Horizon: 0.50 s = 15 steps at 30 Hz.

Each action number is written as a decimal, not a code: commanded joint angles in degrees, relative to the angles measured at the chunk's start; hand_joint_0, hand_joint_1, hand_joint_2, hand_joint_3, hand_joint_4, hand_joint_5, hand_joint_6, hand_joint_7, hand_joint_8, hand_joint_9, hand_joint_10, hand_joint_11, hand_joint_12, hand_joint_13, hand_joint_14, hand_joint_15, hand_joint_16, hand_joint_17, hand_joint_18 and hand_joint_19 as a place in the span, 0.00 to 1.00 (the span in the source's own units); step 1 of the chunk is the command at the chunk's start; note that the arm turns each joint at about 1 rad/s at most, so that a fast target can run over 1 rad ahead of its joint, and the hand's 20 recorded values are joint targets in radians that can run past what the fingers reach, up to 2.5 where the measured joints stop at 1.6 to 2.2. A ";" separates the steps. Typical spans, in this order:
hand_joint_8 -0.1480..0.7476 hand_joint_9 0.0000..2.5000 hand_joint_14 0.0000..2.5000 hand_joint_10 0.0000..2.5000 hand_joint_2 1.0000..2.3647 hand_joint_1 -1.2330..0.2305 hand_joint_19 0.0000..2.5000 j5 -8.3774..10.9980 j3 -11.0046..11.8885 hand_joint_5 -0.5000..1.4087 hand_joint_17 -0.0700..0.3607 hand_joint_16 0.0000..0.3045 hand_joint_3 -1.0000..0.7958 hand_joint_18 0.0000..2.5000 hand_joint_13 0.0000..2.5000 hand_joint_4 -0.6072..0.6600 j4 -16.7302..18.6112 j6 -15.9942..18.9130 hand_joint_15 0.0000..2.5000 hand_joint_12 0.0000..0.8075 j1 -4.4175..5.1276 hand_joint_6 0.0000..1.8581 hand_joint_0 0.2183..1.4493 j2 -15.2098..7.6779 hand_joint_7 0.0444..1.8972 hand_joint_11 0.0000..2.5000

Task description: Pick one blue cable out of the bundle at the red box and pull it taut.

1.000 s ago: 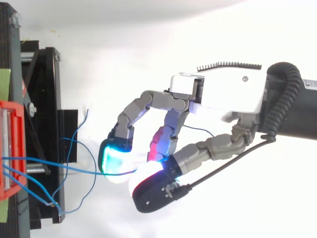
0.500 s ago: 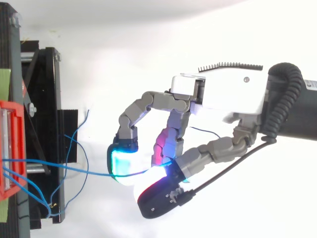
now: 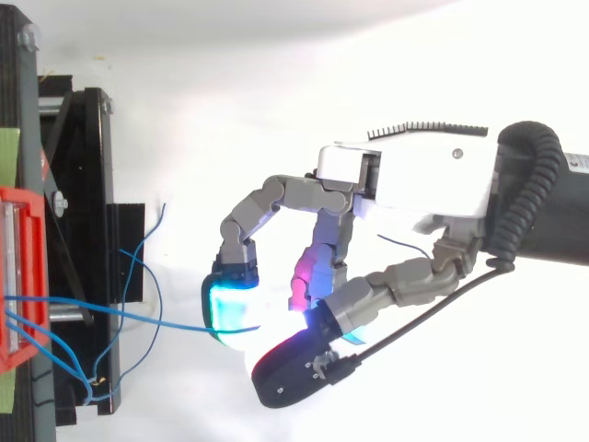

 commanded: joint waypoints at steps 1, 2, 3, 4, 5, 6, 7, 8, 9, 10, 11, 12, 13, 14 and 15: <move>0.66 0.65 0.01 0.00 0.00 0.36 0.23 0.00 0.00 0.24 0.46 0.19 0.28 0.47 0.52 0.47 0.00 -0.02 0.21 0.53 0.03 0.48 0.23 0.00 0.49 0.50; 0.65 0.66 0.01 0.00 0.00 0.36 0.23 0.00 0.00 0.24 0.46 0.19 0.28 0.47 0.52 0.47 0.00 -0.02 0.21 0.52 0.03 0.47 0.23 0.00 0.49 0.50; 0.65 0.66 0.01 0.00 0.00 0.36 0.23 0.00 0.00 0.24 0.46 0.19 0.28 0.47 0.52 0.46 0.00 -0.02 0.21 0.53 0.03 0.47 0.24 0.00 0.49 0.50; 0.64 0.66 0.01 0.00 0.00 0.37 0.23 0.00 0.00 0.24 0.45 0.18 0.28 0.47 0.52 0.46 0.00 -0.02 0.21 0.53 0.03 0.47 0.25 0.00 0.50 0.50; 0.63 0.66 0.01 0.00 0.00 0.38 0.24 0.00 0.00 0.24 0.45 0.18 0.28 0.47 0.52 0.45 0.00 -0.02 0.21 0.52 0.03 0.47 0.27 0.00 0.50 0.50; 0.63 0.67 0.01 0.00 0.00 0.39 0.24 0.00 0.00 0.24 0.44 0.18 0.29 0.47 0.52 0.45 0.00 0.07 0.22 0.51 0.03 0.47 0.28 0.00 0.50 0.50; 0.63 0.67 0.01 0.00 0.00 0.39 0.24 0.00 0.00 0.25 0.45 0.18 0.31 0.47 0.52 0.45 -0.09 0.07 0.22 0.50 0.03 0.48 0.29 0.00 0.50 0.50; 0.62 0.67 0.01 0.00 0.01 0.40 0.24 0.00 0.00 0.25 0.45 0.18 0.33 0.47 0.52 0.45 0.00 -0.02 0.22 0.51 0.03 0.48 0.28 0.00 0.50 0.51; 0.62 0.67 0.01 0.00 0.01 0.40 0.24 0.00 0.00 0.25 0.45 0.18 0.34 0.47 0.52 0.45 -0.09 0.07 0.22 0.51 0.03 0.48 0.28 0.00 0.50 0.51; 0.63 0.67 0.01 0.00 0.01 0.40 0.24 0.00 0.00 0.25 0.45 0.18 0.35 0.47 0.52 0.46 -0.09 0.07 0.22 0.51 0.03 0.48 0.28 0.00 0.51 0.51; 0.63 0.67 0.01 0.00 0.01 0.40 0.24 0.00 0.00 0.25 0.45 0.18 0.36 0.47 0.52 0.46 -0.18 -0.02 0.22 0.51 0.03 0.48 0.28 0.00 0.51 0.51; 0.63 0.67 0.01 0.00 0.01 0.38 0.24 -0.09 0.00 0.25 0.45 0.18 0.38 0.47 0.52 0.46 -0.18 -0.02 0.22 0.52 0.12 0.47 0.29 0.00 0.52 0.51; 0.62 0.67 0.01 0.00 0.01 0.37 0.24 0.00 0.00 0.25 0.45 0.18 0.39 0.47 0.52 0.47 -0.18 -0.02 0.22 0.52 0.03 0.47 0.29 0.00 0.53 0.51; 0.63 0.67 0.01 0.00 0.01 0.36 0.25 0.00 0.00 0.25 0.45 0.18 0.40 0.47 0.52 0.48 -0.18 -0.02 0.22 0.52 0.03 0.48 0.29 0.00 0.53 0.51; 0.63 0.67 0.01 0.00 0.01 0.35 0.25 0.00 0.00 0.25 0.45 0.18 0.40 0.47 0.52 0.48 -0.18 -0.02 0.22 0.52 0.03 0.48 0.29 0.00 0.53 0.51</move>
